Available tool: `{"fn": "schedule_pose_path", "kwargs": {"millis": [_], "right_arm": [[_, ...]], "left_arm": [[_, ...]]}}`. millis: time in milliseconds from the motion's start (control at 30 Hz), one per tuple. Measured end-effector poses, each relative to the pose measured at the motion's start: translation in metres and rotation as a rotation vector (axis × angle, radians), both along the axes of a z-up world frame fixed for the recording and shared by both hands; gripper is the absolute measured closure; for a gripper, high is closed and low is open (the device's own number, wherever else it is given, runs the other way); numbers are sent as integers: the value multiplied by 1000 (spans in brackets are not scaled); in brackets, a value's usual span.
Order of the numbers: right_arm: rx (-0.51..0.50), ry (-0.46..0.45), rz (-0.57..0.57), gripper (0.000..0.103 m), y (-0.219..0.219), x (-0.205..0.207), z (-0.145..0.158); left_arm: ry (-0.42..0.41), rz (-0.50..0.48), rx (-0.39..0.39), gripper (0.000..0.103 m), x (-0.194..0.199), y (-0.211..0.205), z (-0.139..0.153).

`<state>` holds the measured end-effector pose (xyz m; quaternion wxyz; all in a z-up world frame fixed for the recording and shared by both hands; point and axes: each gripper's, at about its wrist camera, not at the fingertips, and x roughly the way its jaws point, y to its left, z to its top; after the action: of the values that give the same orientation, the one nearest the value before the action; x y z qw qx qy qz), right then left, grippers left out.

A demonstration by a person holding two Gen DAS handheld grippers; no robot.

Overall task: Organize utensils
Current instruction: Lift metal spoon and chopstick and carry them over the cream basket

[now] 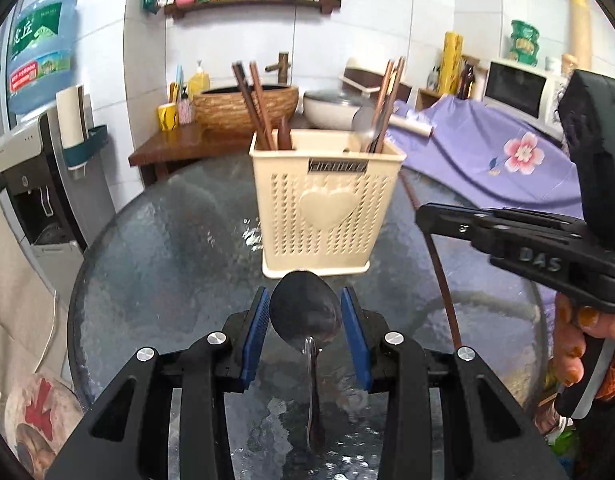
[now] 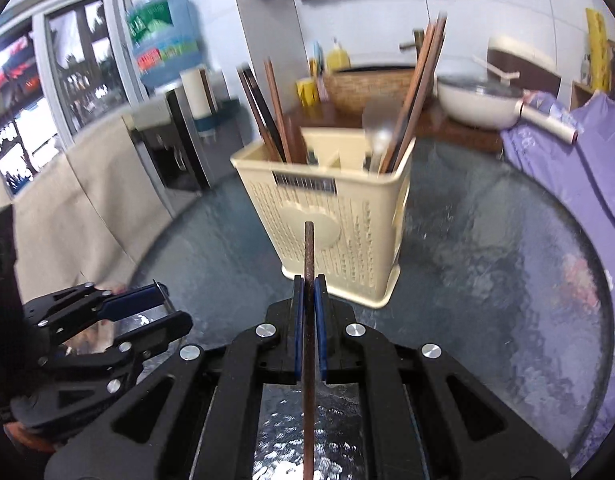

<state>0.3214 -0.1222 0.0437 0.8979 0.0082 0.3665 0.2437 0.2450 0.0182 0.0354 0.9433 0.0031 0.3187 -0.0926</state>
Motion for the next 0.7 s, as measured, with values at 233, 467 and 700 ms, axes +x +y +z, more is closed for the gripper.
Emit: {"fn": "schedule_pose_path", "kwargs": {"millis": [233, 467, 700], "right_arm": [[48, -75, 26, 97, -23, -33, 39], [43, -113, 40, 97, -23, -43, 55], [49, -141, 44, 97, -25, -50, 69]], "left_arm": [[-33, -21, -27, 67, -10, -4, 14], [-51, -38, -38, 67, -15, -9, 25], [-49, -34, -70, 67, -5, -4, 32]]}}
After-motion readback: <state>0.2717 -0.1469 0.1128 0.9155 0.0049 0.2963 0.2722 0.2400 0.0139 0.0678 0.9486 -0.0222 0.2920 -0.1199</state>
